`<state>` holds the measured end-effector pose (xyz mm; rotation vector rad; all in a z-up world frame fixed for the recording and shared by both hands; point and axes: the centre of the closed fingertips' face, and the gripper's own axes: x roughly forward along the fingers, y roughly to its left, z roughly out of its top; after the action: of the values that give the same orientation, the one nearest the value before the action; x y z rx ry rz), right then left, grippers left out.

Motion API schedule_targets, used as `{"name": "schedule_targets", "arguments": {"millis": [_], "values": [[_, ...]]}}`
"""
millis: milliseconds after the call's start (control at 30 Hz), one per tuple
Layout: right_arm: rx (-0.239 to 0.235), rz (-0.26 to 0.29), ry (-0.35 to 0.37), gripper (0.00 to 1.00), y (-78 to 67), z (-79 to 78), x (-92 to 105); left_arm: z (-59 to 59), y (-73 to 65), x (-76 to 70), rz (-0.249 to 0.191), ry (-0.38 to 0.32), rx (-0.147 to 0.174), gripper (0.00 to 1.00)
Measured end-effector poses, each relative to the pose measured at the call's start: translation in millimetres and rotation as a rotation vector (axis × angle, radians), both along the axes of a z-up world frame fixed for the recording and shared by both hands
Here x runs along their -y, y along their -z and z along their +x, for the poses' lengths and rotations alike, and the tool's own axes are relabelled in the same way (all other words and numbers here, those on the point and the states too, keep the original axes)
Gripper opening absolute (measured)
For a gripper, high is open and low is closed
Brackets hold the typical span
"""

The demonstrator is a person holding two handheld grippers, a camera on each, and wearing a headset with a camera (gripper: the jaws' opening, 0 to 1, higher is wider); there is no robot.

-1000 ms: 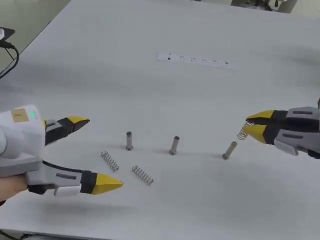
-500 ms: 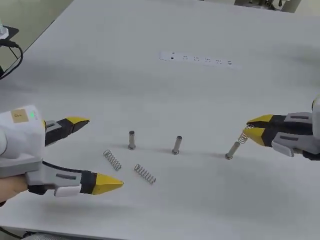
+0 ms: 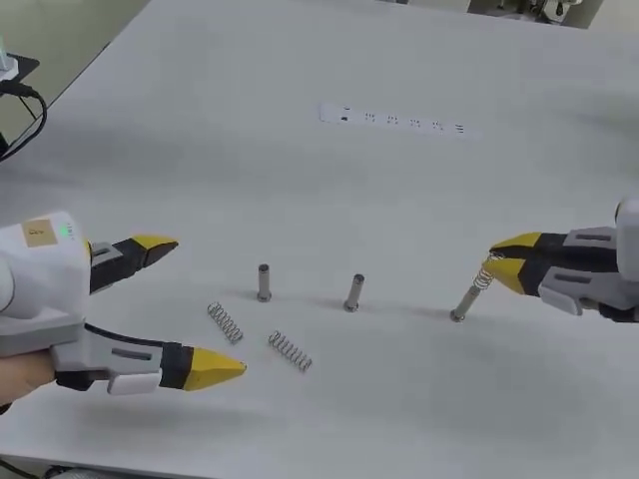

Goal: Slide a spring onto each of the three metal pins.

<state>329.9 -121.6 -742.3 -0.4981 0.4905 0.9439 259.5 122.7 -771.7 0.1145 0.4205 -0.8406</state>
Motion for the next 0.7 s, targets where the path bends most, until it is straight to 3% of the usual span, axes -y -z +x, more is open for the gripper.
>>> {"name": "schedule_targets", "arguments": {"millis": [700], "values": [[-0.01, -0.014, -0.013, 0.06, 5.8, -0.3, -1.9, -0.5, -1.7, -0.9, -0.006, -0.012, -0.002, 0.97]]}}
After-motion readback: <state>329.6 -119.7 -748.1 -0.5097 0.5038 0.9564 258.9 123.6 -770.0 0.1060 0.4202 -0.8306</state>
